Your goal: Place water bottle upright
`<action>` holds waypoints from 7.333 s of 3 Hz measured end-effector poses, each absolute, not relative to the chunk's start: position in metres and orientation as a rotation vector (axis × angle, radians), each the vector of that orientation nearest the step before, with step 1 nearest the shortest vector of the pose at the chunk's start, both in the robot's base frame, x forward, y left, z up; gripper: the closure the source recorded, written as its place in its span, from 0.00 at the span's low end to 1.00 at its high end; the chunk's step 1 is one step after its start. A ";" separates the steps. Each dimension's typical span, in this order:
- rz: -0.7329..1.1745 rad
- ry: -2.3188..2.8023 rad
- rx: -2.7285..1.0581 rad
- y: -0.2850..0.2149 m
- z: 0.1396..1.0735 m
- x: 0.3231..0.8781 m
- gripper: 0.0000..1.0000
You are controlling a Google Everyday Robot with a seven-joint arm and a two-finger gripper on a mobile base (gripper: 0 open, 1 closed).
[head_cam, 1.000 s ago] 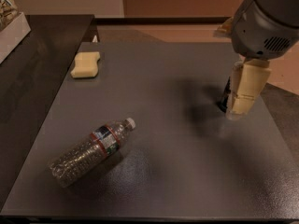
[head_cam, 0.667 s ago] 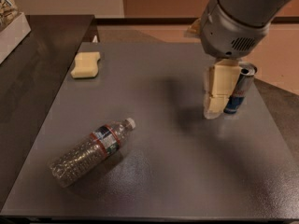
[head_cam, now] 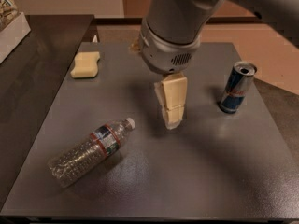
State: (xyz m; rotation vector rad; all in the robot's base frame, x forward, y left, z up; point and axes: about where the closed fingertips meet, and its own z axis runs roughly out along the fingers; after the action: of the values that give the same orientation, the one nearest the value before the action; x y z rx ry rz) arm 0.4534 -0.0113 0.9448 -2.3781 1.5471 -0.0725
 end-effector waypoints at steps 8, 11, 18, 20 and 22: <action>-0.072 1.286 -2.770 0.111 0.850 0.398 0.64; -0.452 0.905 -2.559 0.080 0.918 0.467 1.00; -1.207 -0.034 -2.322 0.089 0.997 0.527 1.00; -1.413 -0.376 -2.196 0.103 0.991 0.531 1.00; -1.674 -0.425 -2.018 0.061 1.030 0.516 1.00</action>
Offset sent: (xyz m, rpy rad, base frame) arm -0.0544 0.0946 -0.0745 -0.1670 0.1436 0.2764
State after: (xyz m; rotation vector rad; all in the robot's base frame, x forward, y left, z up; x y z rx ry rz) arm 0.5157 0.0607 1.0297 -2.0176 -0.4248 -1.6736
